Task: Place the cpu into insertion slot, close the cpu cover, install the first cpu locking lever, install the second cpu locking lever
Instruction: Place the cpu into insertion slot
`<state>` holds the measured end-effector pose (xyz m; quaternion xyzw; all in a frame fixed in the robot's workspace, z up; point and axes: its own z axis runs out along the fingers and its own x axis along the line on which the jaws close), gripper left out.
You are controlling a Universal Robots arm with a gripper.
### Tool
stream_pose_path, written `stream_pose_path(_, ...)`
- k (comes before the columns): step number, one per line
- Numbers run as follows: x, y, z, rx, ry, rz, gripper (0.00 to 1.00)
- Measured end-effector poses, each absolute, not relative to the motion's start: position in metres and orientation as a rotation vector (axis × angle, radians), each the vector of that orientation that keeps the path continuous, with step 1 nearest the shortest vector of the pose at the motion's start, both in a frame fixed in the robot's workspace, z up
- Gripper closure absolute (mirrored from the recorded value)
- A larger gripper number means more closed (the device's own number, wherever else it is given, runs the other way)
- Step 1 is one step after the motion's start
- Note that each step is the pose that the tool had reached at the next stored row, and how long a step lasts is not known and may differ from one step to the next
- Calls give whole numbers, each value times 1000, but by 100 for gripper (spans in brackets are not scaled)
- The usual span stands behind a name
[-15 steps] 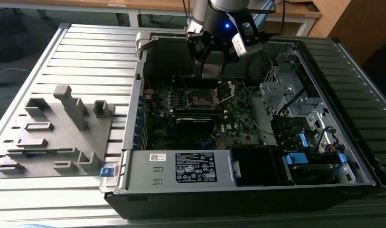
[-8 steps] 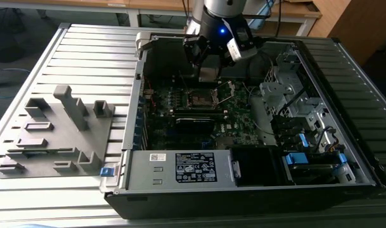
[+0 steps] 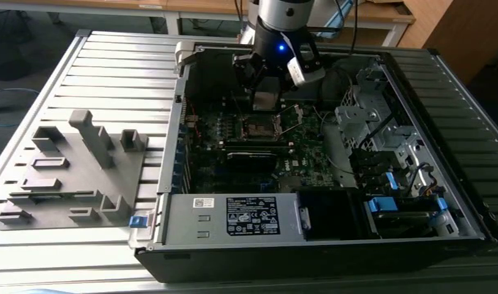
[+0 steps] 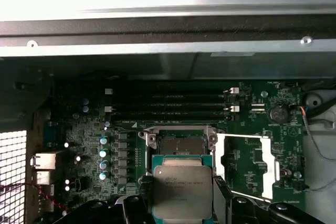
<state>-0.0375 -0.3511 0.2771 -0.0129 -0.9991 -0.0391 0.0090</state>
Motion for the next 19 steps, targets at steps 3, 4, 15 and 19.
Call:
stream_pose_path(3,-38,-351,273,-40,-3121,-122,46)
stream_pose_path(4,-38,-351,273,-40,-3121,-122,46)
stream_pose_path(15,-38,-351,261,-40,-3121,-122,46)
stream_pose_path(19,-38,-351,261,-40,-3121,-122,46)
